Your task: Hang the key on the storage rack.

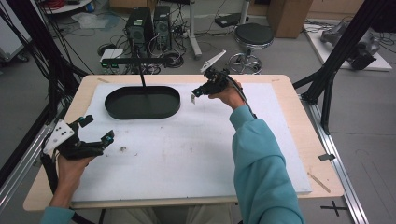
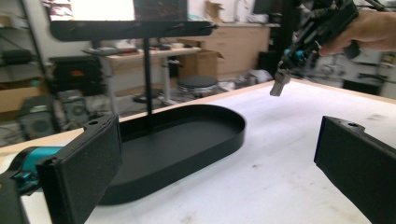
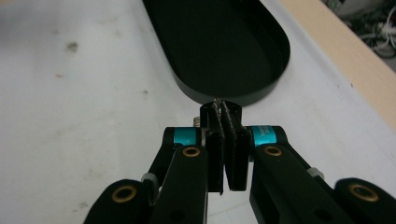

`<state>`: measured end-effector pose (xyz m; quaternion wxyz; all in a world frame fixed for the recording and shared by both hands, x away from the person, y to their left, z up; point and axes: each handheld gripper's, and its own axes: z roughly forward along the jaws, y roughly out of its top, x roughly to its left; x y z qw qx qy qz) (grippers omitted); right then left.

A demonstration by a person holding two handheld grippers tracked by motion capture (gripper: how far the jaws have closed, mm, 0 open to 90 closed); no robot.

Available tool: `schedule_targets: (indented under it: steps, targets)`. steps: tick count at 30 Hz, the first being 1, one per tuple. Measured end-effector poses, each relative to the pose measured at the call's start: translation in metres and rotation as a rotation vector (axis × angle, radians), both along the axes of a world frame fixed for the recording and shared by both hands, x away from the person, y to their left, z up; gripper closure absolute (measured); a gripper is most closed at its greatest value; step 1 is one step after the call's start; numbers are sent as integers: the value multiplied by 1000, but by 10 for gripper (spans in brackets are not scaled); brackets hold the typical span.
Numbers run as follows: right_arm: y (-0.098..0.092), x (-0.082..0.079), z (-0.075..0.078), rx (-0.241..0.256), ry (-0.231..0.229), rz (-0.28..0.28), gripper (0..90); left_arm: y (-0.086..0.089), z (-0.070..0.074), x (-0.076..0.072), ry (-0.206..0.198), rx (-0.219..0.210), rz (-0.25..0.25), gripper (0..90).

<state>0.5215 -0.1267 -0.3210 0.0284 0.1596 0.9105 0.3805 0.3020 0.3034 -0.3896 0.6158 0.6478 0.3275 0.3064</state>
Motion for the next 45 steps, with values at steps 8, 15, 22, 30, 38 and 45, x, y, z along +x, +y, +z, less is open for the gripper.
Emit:
schedule_targets:
  steps: [8, 15, 22, 30, 38, 45]
  targets:
    - [1, -29, 31, 112, -52, 70, 887, -16, 35, 18, 56, 73, -147, 18]
    - [1, -50, 48, 156, -81, 112, 887, -33, 62, 33, 79, 86, -233, 18]
    - [-5, -69, 51, 235, -92, 149, 886, -51, 77, 48, 115, 90, -353, 18]
    - [-13, -86, 45, 287, -97, 171, 886, -79, 89, 58, 132, 123, -437, 18]
    - [-15, -99, 38, 349, -95, 202, 886, -104, 91, 63, 144, 144, -498, 18]
    - [-14, -106, 29, 386, -89, 220, 886, -123, 90, 66, 155, 142, -562, 18]
